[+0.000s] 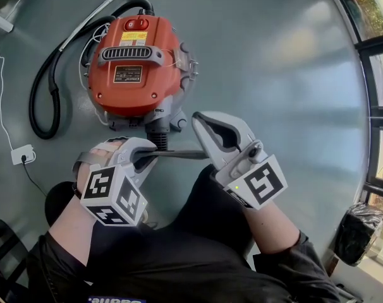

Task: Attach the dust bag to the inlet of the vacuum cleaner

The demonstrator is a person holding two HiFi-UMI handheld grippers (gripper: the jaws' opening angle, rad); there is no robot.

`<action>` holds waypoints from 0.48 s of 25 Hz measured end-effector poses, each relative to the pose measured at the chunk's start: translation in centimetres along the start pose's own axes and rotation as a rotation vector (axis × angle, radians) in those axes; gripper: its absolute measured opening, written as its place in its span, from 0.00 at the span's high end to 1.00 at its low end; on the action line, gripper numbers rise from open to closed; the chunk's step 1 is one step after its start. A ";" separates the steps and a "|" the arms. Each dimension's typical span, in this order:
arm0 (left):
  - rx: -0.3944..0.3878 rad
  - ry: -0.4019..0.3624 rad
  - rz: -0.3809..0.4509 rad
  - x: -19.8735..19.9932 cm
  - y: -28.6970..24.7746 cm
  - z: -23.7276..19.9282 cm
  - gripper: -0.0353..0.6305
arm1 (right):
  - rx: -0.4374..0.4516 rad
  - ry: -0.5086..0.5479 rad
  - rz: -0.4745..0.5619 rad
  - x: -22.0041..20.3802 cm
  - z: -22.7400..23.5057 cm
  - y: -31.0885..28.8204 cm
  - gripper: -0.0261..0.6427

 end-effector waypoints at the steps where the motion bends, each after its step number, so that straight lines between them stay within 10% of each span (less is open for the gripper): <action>1: 0.001 -0.002 0.001 0.1 -0.1 0.0 0.86 | 0.012 0.001 0.003 0.1 -0.3 -0.4 0.97; 12: -0.003 0.015 0.042 -0.5 0.3 0.0 0.87 | 0.058 0.049 -0.046 -0.9 -0.1 -3.1 0.97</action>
Point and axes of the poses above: the fingertips, and each gripper's own axes: y backward along the fingers, z to its right, x out of its top, the point moved 5 cm from there along y, backward along the fingers, and after that the axes turned 3 degrees about y, right-handed, at the moved point
